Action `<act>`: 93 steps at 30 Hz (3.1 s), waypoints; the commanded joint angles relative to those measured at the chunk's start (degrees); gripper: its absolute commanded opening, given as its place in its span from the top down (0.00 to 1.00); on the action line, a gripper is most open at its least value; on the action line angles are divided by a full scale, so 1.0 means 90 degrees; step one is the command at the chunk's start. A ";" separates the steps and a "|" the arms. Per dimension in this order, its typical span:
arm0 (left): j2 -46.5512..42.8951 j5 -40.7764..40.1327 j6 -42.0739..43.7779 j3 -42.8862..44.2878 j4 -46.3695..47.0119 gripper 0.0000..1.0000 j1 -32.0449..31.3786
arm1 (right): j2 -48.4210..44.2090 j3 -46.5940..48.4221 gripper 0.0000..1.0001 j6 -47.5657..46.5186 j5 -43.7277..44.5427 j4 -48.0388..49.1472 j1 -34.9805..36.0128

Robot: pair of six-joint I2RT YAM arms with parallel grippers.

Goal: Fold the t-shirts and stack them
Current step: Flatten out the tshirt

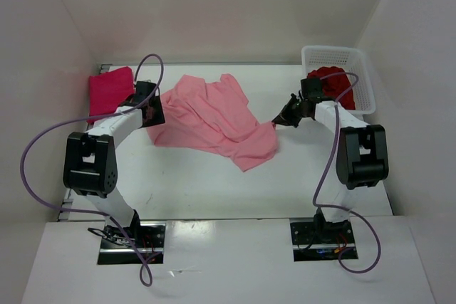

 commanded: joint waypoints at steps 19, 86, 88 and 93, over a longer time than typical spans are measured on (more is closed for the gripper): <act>0.0553 -0.0758 0.0545 0.0122 0.0156 0.50 -0.0760 | -0.1887 -0.1376 0.57 -0.0575 -0.0035 0.0090 -0.0018; -0.2200 0.0814 -0.0989 -0.1011 -0.0097 1.00 -0.0263 | -0.0099 -0.2187 0.93 0.0353 0.0930 0.1037 0.0402; -0.2268 0.0814 -0.0989 -0.1010 -0.0098 1.00 -0.0263 | -0.0302 -0.2108 1.00 0.0353 0.1163 0.0834 0.0461; -0.2268 0.0882 -0.1047 -0.0747 -0.0166 1.00 -0.0263 | -0.1668 -0.1982 1.00 0.0353 0.1448 0.0092 0.0461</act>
